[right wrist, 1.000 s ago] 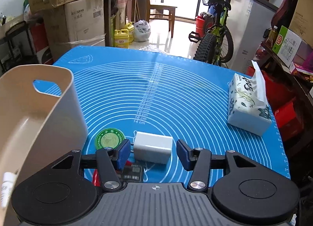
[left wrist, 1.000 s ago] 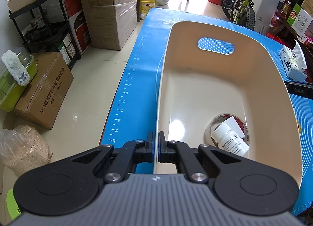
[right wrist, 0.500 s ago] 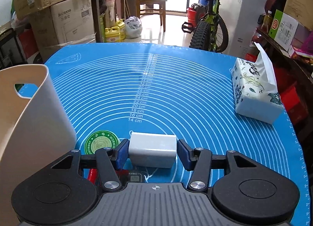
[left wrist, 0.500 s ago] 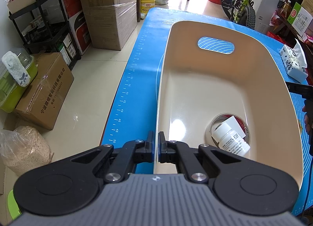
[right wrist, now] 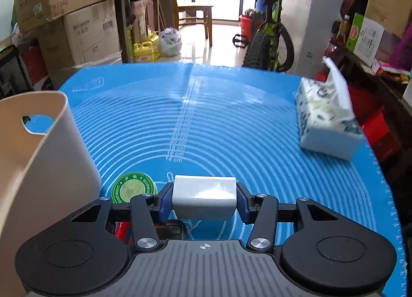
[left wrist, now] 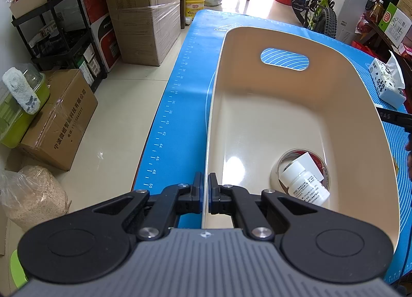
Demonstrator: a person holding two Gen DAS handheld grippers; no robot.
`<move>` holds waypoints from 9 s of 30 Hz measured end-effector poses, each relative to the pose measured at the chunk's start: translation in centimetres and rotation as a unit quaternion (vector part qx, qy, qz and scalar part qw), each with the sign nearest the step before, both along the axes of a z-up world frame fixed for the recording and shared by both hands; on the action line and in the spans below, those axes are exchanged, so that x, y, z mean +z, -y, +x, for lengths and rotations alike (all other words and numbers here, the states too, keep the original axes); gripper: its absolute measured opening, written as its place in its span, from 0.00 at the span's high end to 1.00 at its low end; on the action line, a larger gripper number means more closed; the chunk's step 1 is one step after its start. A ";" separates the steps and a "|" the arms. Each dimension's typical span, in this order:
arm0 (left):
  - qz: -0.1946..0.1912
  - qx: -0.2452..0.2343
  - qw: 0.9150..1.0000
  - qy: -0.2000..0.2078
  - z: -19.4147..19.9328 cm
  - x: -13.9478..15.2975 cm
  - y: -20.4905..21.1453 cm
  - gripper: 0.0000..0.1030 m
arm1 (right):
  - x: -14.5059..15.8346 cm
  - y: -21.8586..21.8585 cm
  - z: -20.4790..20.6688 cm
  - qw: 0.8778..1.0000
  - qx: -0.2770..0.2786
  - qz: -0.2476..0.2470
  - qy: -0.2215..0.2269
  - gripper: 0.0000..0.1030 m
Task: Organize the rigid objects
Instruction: 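Move the right tool to the white charger block and grasp it, then carry the white charger block into the bin and release it, then reach the right tool to the yellow tape measure and grasp it, then lift the yellow tape measure into the bin and release it, then reach the right tool to the red toy figure and grasp it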
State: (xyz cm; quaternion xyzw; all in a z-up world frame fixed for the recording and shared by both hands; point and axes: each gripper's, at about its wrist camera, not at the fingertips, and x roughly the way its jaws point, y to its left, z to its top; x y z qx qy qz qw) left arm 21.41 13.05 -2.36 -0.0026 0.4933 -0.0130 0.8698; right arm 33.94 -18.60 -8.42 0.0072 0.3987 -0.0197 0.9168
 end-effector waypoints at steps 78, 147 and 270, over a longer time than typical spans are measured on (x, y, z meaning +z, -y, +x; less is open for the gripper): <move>0.003 0.002 1.000 -0.001 0.3 -0.1 0.2 0.95 | 3.8 -18.5 -5.2 0.967 0.238 -0.061 -0.075 0.40; 0.000 0.003 1.000 0.000 0.4 -0.1 0.2 0.95 | -1.0 1.1 -9.7 0.982 -0.103 0.108 -0.117 0.45; 0.005 0.003 1.000 0.002 0.4 -0.2 0.2 0.95 | 6.4 -2.7 -8.4 0.997 0.038 0.065 0.006 0.52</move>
